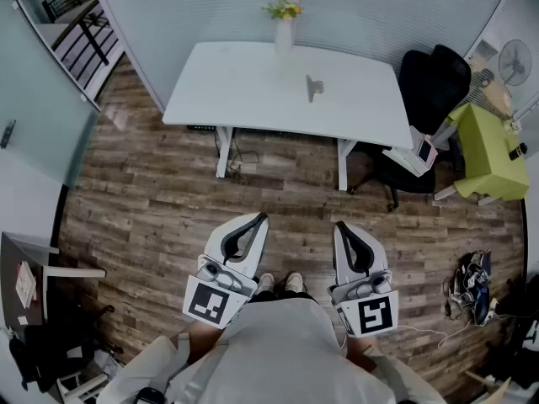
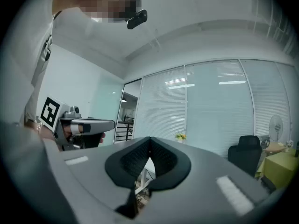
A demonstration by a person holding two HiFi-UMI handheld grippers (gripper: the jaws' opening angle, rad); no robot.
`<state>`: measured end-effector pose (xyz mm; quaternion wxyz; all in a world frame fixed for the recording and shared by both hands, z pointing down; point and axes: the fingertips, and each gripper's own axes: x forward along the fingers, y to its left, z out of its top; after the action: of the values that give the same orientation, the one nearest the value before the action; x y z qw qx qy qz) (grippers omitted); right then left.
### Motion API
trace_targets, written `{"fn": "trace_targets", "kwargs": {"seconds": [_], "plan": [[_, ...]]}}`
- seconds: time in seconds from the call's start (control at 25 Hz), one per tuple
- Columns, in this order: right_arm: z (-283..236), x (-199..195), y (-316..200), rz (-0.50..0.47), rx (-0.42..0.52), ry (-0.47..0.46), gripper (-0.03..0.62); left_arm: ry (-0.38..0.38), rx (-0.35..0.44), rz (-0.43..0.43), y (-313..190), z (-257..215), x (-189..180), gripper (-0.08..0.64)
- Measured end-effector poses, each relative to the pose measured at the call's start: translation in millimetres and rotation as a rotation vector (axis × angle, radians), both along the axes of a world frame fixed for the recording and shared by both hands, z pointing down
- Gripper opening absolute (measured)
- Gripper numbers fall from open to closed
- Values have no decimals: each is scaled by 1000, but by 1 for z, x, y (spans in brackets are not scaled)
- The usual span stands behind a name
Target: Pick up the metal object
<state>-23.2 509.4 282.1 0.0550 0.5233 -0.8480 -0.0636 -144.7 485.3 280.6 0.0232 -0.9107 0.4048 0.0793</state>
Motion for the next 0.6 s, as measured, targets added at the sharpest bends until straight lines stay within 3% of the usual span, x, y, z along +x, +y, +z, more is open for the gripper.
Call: {"fn": "trace_targets", "kwargs": {"seconds": [0.36, 0.6], "plan": [[6, -18, -2, 10, -7, -30, 4, -7, 2, 6, -3, 4, -22, 2], [8, -11, -23, 21, -6, -33, 3, -10, -5, 24, -22, 8, -13, 2]]}}
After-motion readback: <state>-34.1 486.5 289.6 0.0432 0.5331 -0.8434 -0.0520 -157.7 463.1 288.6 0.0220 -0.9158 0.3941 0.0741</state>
